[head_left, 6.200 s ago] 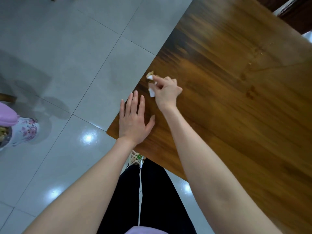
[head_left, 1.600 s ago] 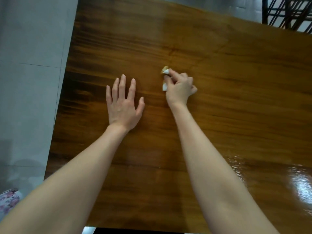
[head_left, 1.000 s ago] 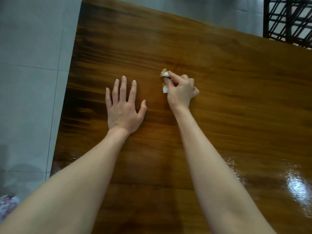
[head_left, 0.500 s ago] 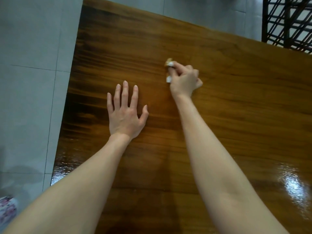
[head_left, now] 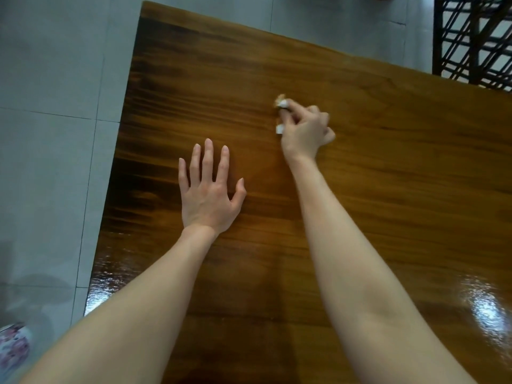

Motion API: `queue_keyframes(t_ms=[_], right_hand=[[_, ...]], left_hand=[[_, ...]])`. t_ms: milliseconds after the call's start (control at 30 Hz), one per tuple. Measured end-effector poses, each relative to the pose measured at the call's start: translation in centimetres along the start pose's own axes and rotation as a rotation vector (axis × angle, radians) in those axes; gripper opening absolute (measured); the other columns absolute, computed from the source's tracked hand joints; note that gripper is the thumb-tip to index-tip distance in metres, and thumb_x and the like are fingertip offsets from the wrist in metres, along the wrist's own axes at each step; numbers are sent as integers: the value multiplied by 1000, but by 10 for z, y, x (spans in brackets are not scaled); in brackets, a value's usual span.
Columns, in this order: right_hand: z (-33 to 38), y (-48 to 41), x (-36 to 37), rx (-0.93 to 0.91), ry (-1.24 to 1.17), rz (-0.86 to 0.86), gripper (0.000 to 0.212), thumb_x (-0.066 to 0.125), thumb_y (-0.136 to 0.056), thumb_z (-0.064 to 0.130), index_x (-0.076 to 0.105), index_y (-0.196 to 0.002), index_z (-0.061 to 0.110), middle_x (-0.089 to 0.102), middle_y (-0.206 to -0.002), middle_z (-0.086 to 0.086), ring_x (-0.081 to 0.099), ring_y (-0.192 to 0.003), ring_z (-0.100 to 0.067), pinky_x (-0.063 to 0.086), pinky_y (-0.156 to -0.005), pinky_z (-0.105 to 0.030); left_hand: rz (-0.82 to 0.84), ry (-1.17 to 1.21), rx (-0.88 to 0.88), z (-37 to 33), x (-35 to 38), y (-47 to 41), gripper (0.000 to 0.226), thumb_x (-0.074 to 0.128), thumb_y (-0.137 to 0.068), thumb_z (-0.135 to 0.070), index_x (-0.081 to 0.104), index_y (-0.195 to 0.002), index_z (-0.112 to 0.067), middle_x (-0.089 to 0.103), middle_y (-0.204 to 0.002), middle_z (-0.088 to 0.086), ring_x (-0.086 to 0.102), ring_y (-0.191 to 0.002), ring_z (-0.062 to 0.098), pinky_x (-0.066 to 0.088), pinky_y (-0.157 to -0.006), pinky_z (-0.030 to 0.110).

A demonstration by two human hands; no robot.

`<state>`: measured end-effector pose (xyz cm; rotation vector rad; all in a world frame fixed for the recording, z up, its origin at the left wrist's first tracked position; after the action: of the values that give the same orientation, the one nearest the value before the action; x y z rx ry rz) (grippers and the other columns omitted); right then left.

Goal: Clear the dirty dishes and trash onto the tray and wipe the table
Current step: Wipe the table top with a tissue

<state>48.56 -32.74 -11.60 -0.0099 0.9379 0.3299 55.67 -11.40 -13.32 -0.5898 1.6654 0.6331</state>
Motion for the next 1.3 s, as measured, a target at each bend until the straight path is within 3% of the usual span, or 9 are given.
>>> queue_keyframes(t_ms=[167,433,600,700,967,1067,1300], right_hand=[[-44,-35,-42,231,-69,-163,25,57,-95,31,67,-118,31,62,-111,6,43,-113,-12,17,-89,-31],[33,-1,24,-105,0,102,26,57,-94,29,67,-118,31,61,-107,5,44,-111,-14,22,-94,-36],[-22,-31,-24,132,-90,-88,24,58,-94,30,68,-116,31,62,-110,7,43,-113,-12,19,-93,-32],[-17,-43,-26,185,-102,-147,24,56,-95,29,67,-117,30,61,-111,6,44,-113,-11,20,-96,-32],[60,-1,43,-183,-5,140,24,59,-94,27,69,-116,31,61,-103,4,45,-107,-16,23,-94,-38],[18,-1,12,-96,-6,86,24,59,-93,29,69,-115,32,60,-102,5,44,-108,-16,21,-93,-37],[-99,-17,-82,320,-63,-158,26,57,-95,29,67,-119,27,62,-117,3,43,-118,-16,20,-95,-36]], left_hand=[[1,-10,6,0,-1,-1,69,28,-92,-59,32,-149,-21,25,-157,12,21,-144,34,10,-116,52],[19,0,-7,0,-1,2,69,24,-92,-59,32,-149,-21,25,-157,12,20,-145,33,8,-117,51],[11,0,-9,-1,0,1,70,23,-92,-60,33,-149,-21,26,-157,11,21,-144,33,9,-117,51],[2,1,3,-1,-1,2,69,25,-92,-59,34,-148,-21,26,-157,12,21,-144,33,11,-117,52],[-7,13,-13,2,-3,0,69,26,-91,-60,35,-148,-21,28,-156,11,22,-144,33,10,-116,51],[4,15,-18,2,-3,-1,69,28,-91,-60,36,-147,-21,28,-156,11,22,-144,33,9,-116,50],[17,51,-48,0,-8,-1,67,37,-89,-56,42,-145,-19,30,-155,12,23,-143,34,8,-116,52]])
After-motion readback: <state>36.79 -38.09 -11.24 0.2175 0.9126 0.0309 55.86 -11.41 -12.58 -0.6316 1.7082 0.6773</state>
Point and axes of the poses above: each hand's wrist, its own y-axis away from the middle knuckle, its own x-axis out of the palm, z = x × y, the point moved 10 cm from there along -y, towards the middle knuckle
